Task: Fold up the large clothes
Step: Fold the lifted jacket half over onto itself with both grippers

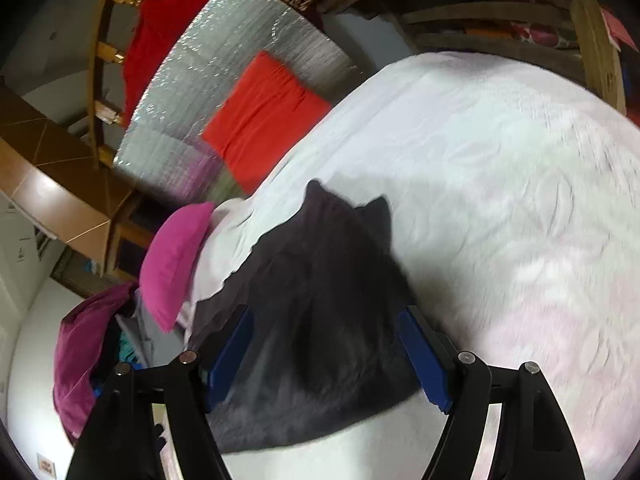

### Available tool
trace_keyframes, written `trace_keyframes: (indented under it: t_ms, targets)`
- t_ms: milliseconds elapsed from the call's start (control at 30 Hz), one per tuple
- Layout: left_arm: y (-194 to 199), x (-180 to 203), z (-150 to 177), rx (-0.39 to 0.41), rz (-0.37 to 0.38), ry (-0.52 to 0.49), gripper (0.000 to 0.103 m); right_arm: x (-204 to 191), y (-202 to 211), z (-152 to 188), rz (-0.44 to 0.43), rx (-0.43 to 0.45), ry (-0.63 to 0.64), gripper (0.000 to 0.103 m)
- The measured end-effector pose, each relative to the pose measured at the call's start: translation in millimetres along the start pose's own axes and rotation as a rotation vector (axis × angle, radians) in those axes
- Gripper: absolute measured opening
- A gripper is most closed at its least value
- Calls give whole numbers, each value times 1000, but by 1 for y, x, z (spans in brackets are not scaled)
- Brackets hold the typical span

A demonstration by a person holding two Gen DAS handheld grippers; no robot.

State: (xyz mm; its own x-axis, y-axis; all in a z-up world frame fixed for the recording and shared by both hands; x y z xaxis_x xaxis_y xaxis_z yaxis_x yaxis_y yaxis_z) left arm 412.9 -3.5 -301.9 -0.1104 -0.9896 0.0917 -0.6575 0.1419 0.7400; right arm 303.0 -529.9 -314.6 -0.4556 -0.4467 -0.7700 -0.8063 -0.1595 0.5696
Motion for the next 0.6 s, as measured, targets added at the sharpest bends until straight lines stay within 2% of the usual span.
trace_keyframes:
  t_ms: [67, 133, 200, 267, 400, 500, 600]
  targets:
    - [3, 8, 14, -26, 20, -14, 71, -2, 3, 19, -27, -36, -22, 78]
    - [1, 12, 28, -73, 82, 9, 72, -2, 2, 36, -51, -71, -46, 80]
    - [-10, 14, 41, -141, 148, 67, 72, 1, -3, 52, -41, -108, -64, 81]
    - [-22, 9, 47, -197, 183, 145, 72, 7, -11, 66, -25, -148, -85, 81]
    - [-35, -3, 42, -205, 197, 259, 72, 17, -28, 72, 6, -166, -133, 81]
    - [-44, -4, 35, -206, 213, 292, 72, 26, -39, 64, 45, -133, -163, 81]
    - [-50, -3, 26, -179, 199, 302, 72, 37, -51, 55, 42, -103, -241, 81]
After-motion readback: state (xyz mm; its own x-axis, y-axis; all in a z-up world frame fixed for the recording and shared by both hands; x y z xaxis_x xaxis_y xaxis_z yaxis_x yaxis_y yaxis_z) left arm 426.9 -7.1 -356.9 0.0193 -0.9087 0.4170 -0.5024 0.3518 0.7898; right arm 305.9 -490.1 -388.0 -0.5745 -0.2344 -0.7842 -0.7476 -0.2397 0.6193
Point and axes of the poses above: each gripper's, at about its wrist camera, not at the fingertips, and y roughly against the way its jaws point, x to its right, z to its underside, the point moved 9 cm from there along -y, roughly the way its jaws point, and after that the axes turned 10 degrees about -y, right-handed, at the moved point
